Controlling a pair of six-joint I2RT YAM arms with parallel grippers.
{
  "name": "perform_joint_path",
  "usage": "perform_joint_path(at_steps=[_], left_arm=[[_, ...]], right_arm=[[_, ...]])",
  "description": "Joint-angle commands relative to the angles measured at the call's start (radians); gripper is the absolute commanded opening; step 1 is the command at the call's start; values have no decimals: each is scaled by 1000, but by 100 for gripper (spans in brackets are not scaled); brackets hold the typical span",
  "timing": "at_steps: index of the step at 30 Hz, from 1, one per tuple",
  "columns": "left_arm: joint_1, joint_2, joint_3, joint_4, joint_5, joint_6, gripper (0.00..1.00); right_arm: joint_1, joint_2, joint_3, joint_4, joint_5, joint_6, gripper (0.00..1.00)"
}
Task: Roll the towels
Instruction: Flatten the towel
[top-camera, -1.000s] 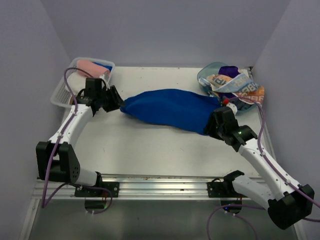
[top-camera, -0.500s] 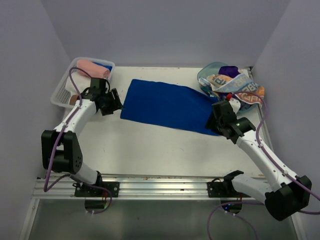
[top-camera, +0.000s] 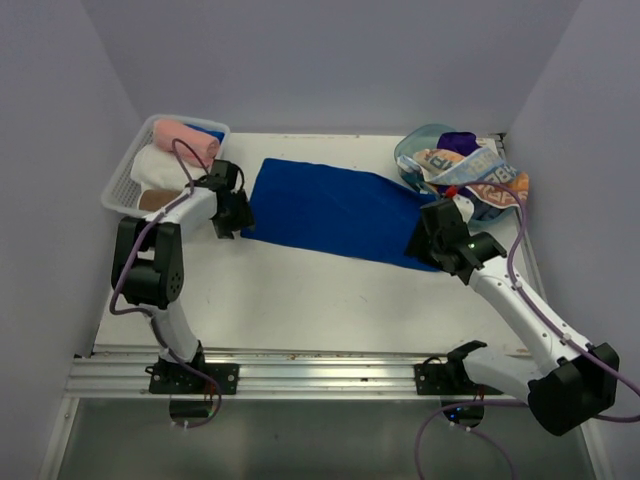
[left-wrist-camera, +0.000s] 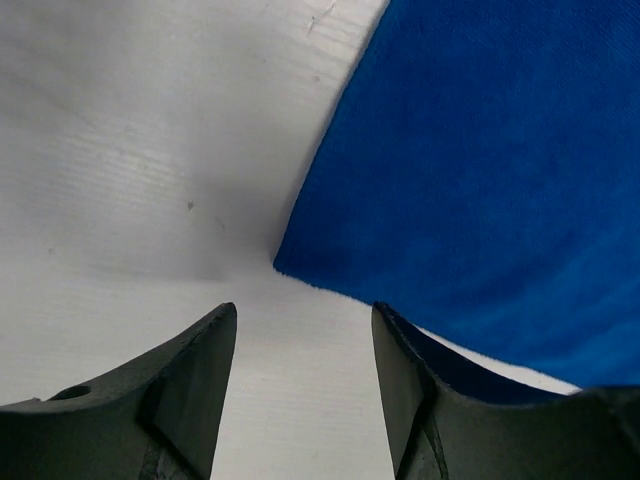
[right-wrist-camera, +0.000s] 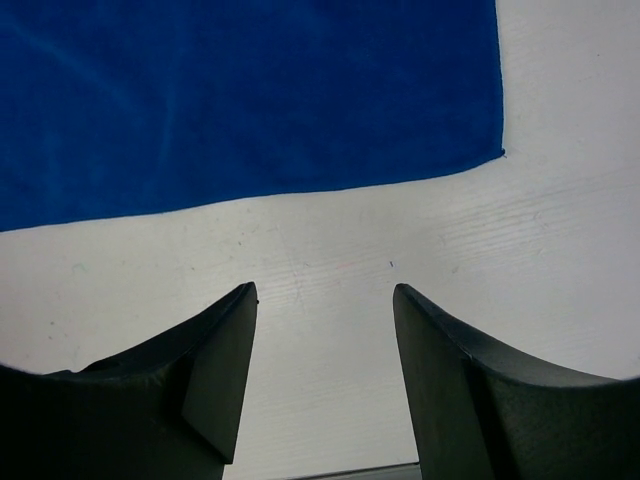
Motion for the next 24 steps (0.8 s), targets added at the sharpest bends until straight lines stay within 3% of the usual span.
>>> perform_joint_path(at_steps=[1,5,9,11,12,15,19,24], left_arm=[[-17,76,75,9,-54,-43,60],[-31,114,92,16,-76,-48,58],[-43,150,120,12,-80,-51,47],[-48,167,130,16,-85,-42,31],[-49,174,137,16,-77,-31,0],[-49,191,181,-21,-54,4,0],[-48,46,145,-10,-87,13,0],[-26,-99,83,-51,-111,15,0]], right_arm=[[1,-35,7,6,-1,8,61],[-1,-41,-12,23,-12,17,61],[1,-37,-6,19,-14,16,61],[1,-35,-4,19,-11,14,61],[-1,-35,-4,20,-11,13,62],[-1,-52,-16,20,18,11,64],[-13,-67,-41,-21,86,31,75],[-149,-69,-101,-17,5,43,83]])
